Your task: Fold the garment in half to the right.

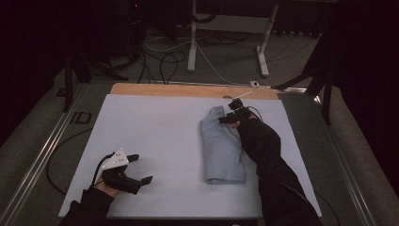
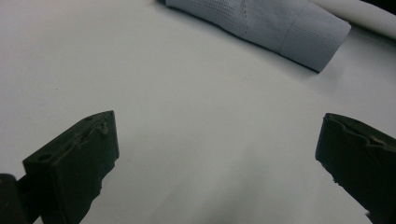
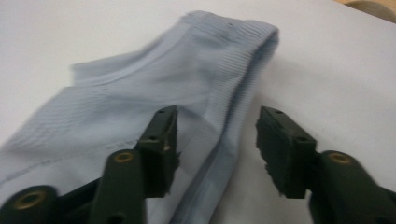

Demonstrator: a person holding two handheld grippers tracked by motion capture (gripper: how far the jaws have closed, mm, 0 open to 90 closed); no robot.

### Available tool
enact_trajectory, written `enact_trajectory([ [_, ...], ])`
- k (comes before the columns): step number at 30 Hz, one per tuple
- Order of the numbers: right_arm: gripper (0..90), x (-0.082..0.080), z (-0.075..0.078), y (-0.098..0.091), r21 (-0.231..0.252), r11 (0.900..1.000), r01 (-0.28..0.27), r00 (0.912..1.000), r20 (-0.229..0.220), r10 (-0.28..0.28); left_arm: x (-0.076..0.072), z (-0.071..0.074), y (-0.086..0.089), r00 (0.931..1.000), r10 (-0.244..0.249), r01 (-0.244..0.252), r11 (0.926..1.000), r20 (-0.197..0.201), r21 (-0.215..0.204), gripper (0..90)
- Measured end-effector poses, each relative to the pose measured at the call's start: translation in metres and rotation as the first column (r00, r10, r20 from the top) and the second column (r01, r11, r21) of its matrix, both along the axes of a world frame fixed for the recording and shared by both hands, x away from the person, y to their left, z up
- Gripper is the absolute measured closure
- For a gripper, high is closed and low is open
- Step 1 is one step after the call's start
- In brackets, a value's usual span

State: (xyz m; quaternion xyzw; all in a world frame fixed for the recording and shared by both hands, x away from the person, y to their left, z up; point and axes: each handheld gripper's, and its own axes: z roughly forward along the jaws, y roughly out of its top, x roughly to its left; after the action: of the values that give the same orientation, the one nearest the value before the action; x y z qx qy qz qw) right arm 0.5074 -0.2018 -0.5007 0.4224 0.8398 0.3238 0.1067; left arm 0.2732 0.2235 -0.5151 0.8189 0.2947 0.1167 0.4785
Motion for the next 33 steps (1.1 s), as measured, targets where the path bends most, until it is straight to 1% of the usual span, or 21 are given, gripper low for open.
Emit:
enact_trajectory([
  [1,35.8,-0.003,0.006,-0.001,0.006,1.0,-0.002,0.9999,0.015,0.002,0.0,0.0,0.0,1.0,0.0,0.0,1.0,0.0,-0.001,0.5],
  [4,30.6,-0.007,0.013,-0.001,0.03,0.9994,-0.015,0.9997,0.018,0.015,0.0,0.001,0.0,1.0,0.002,-0.002,1.0,0.0,-0.009,0.5],
  [5,24.9,-0.012,0.019,0.001,0.034,0.9988,-0.034,0.9992,0.019,0.034,0.0,0.001,0.0,1.0,-0.003,0.003,1.0,0.0,-0.005,0.5],
  [7,23.6,-0.015,0.022,0.002,0.034,0.9985,-0.042,0.999,0.019,0.042,0.0,0.001,0.0,1.0,-0.002,0.002,1.0,-0.002,-0.006,0.5],
  [12,29.5,-0.035,0.036,0.005,0.063,0.9946,-0.083,0.995,0.061,0.079,0.0,0.001,0.0,0.9999,-0.01,0.01,0.9999,-0.005,-0.005,0.4],
  [13,32.5,-0.046,0.039,0.008,0.083,0.991,-0.105,0.9931,0.061,0.101,0.0,0.0,0.0,1.0,-0.008,0.008,0.9999,-0.006,-0.009,0.5],
  [15,33.3,-0.052,0.041,0.009,0.092,0.9889,-0.117,0.9918,0.064,0.111,-0.001,0.001,0.001,0.9999,-0.009,0.009,0.9999,-0.005,-0.008,0.5],
  [16,36.0,-0.063,0.043,0.013,0.085,0.9855,-0.147,0.9876,0.068,0.142,-0.001,0.001,0.001,0.9999,-0.01,0.01,0.9999,-0.003,-0.006,0.5],
  [17,37.6,-0.069,0.044,0.015,0.078,0.9846,-0.156,0.986,0.071,0.151,0.0,0.001,0.001,1.0,-0.005,0.005,0.9999,-0.005,-0.009,0.5],
  [19,39.0,-0.075,0.044,0.016,0.08,0.9829,-0.166,0.9843,0.074,0.16,0.0,0.001,0.001,1.0,-0.004,0.004,0.9999,-0.007,-0.013,0.5],
  [20,45.2,-0.087,0.046,0.019,0.08,0.977,-0.198,0.9782,0.082,0.191,-0.001,0.001,0.002,1.0,-0.006,0.006,0.9999,-0.004,-0.01,0.5],
  [21,46.3,-0.094,0.047,0.021,0.075,0.9732,-0.217,0.9737,0.086,0.211,-0.001,0.001,0.002,1.0,-0.008,0.008,0.9999,-0.002,-0.006,0.4],
  [22,46.3,-0.094,0.047,0.021,0.075,0.9732,-0.217,0.9737,0.086,0.211,0.0,0.001,0.002,1.0,-0.007,0.007,0.9999,-0.002,-0.008,0.4],
  [23,47.5,-0.101,0.048,0.023,0.068,0.9697,-0.235,0.969,0.095,0.228,0.0,0.001,0.002,1.0,-0.005,0.005,0.9999,-0.004,-0.012,0.5],
  [24,51.4,-0.115,0.048,0.026,0.071,0.9618,-0.264,0.9611,0.102,0.257,0.0,0.002,0.003,1.0,-0.002,0.002,0.9999,-0.005,-0.015,0.5],
  [25,51.4,-0.115,0.048,0.026,0.071,0.9618,-0.264,0.9611,0.102,0.257,0.0,0.002,0.003,1.0,-0.001,0.001,0.9999,-0.004,-0.013,0.5],
  [28,57.9,-0.134,0.047,0.03,0.069,0.9492,-0.307,0.9487,0.101,0.299,0.0,0.001,0.003,1.0,0.0,0.0,0.9999,-0.006,-0.013,0.5],
  [30,63.3,-0.146,0.047,0.03,0.062,0.9372,-0.343,0.9365,0.099,0.336,0.0,0.001,0.002,0.9999,-0.002,0.002,0.9999,-0.01,-0.012,0.5],
  [31,72.0,-0.156,0.045,0.031,0.04,0.9242,-0.38,0.9227,0.088,0.375,0.0,0.001,0.001,0.9999,-0.007,0.007,0.9999,-0.009,-0.008,0.5],
  [32,72.0,-0.156,0.045,0.031,0.04,0.9242,-0.38,0.9227,0.088,0.375,-0.001,0.001,0.0,0.9999,-0.012,0.012,0.9999,-0.01,-0.005,0.5],
  [33,80.8,-0.166,0.043,0.031,0.027,0.9113,-0.411,0.9099,0.076,0.408,0.0,0.001,0.0,0.9999,-0.013,0.013,0.9999,-0.008,-0.004,0.5],
])
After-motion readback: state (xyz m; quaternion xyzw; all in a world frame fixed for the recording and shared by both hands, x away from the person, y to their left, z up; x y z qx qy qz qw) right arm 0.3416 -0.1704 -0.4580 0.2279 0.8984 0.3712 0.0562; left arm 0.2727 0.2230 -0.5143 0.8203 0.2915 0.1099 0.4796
